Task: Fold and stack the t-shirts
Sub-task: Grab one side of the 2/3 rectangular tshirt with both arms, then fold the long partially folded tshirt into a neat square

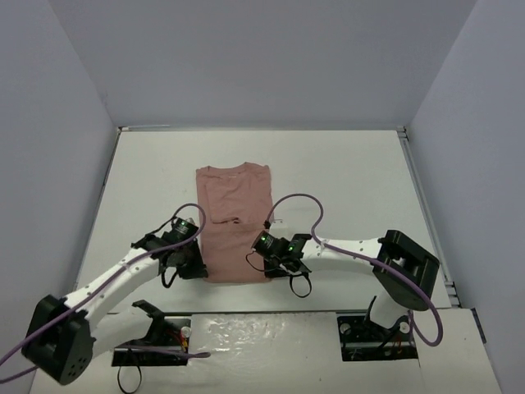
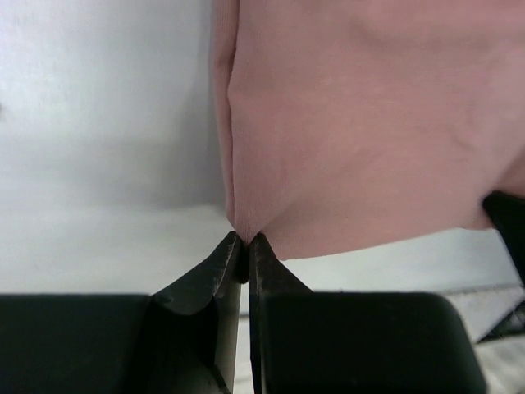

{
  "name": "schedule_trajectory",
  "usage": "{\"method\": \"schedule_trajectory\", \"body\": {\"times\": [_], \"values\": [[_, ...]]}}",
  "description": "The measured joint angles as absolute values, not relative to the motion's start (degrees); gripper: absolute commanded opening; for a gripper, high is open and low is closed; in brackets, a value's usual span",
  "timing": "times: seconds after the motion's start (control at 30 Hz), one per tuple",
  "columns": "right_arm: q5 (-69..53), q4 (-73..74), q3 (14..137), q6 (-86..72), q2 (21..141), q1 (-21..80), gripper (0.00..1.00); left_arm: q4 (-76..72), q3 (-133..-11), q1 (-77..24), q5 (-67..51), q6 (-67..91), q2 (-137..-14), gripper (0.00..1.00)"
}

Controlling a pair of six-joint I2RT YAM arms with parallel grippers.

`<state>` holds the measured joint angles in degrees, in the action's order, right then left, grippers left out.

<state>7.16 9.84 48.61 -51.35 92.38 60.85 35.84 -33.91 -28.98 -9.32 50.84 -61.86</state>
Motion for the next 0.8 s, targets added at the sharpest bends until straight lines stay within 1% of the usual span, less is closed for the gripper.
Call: {"method": "schedule_trajectory", "body": {"times": [0.17,0.3,0.47,0.6,0.8], "values": [[4.4,19.2,48.3,-52.1,88.6,64.5,0.0,42.5,-33.1,-31.3,-13.2,55.0,-49.0,0.0],[3.5,26.0,52.7,-51.3,86.8,63.7,0.0,46.7,-34.9,-31.4,-13.6,57.1,-46.0,0.0],[3.3,33.9,65.2,-46.1,88.2,58.4,0.0,49.8,-45.8,-30.0,-10.6,56.0,-53.1,0.0],[3.6,37.2,75.3,-41.0,91.8,53.6,0.0,47.6,-53.9,-25.7,-9.1,53.3,-59.8,0.0],[3.6,39.6,85.1,-33.6,98.3,47.6,0.0,44.0,-59.5,-18.6,-9.5,50.1,-66.7,0.0]]}}
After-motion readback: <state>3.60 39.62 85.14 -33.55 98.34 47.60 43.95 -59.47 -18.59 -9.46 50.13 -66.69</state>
